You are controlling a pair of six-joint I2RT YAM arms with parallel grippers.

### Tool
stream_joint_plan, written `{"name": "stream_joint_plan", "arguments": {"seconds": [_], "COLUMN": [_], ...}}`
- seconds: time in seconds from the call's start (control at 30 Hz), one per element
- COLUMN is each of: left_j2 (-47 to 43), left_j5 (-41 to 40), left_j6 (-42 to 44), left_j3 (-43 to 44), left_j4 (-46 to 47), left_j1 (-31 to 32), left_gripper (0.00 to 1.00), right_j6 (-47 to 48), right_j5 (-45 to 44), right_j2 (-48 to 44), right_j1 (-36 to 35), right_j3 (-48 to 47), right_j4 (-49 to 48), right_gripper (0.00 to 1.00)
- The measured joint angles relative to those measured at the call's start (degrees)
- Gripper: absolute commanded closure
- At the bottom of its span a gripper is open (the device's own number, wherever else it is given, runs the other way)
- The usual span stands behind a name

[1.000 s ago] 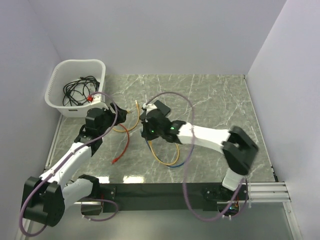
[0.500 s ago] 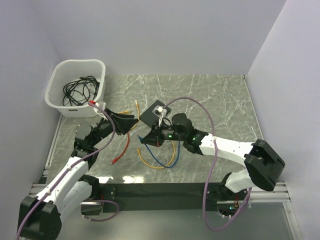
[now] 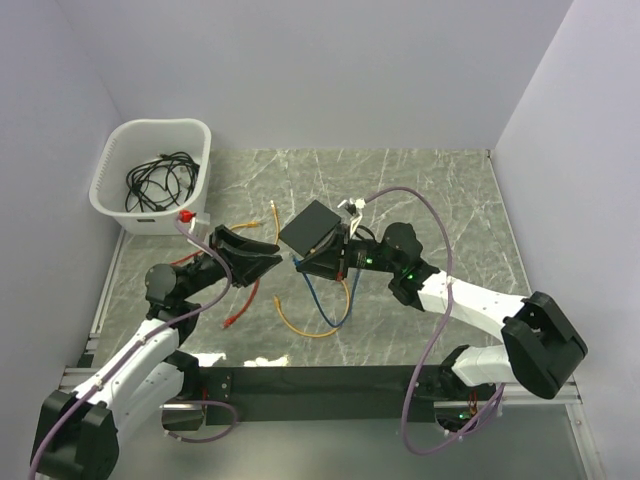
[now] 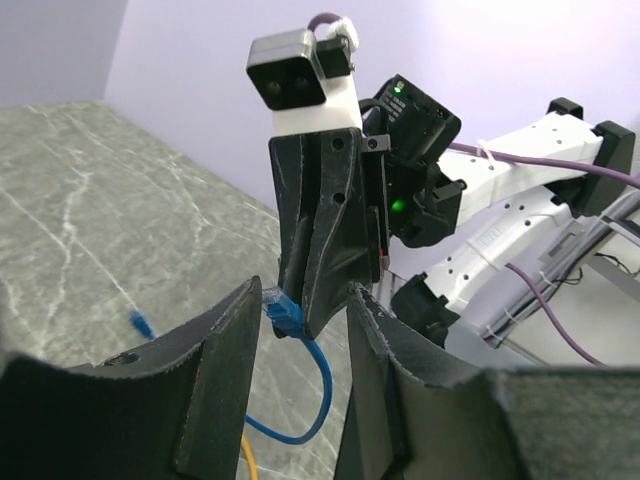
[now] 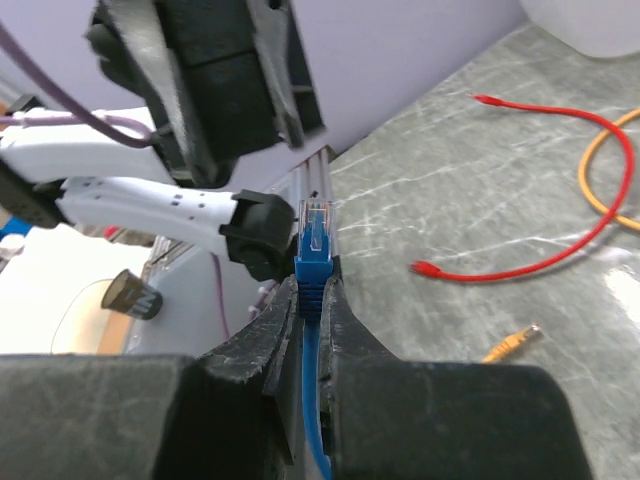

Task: Insert the plug into the switch port

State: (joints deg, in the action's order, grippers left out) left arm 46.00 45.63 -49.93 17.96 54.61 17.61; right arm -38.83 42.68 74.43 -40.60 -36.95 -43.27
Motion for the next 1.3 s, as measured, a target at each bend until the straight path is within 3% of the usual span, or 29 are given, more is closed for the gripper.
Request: {"name": "stream_joint_plan", "arguments": {"seconds": [0.43, 0.8, 1.1, 1.3], "left_j2": [3.4, -4.7, -2.3, -1.5], "left_j5": [-3.5, -10.4, -10.5, -11.0], "left_j6": [1.2, 5.0, 5.1, 5.3], "left_j3": [0.0, 0.0, 0.0, 0.1], "left_j4": [0.2, -6.5, -6.4, -7.0], "left_j1": [6.6, 6.9, 6.9, 6.9], "left_gripper": [0.55, 0.51, 0.51, 0.51], "right_j6": [0.1, 14.7, 19.8, 21.8], "right_j5": [-0.2, -23.5, -32.1, -35.6], "right_j2": [-1.9, -15.0, -15.0, -9.9], "right_j1": [0.1, -10.9, -13.9, -14.3], "right_j3": [1.0, -0.3, -1.9, -7.0], "right_j4": [0.6, 21.0, 28.2, 33.2], "right_gripper": [1.0, 1.0, 1.0, 1.0]}}
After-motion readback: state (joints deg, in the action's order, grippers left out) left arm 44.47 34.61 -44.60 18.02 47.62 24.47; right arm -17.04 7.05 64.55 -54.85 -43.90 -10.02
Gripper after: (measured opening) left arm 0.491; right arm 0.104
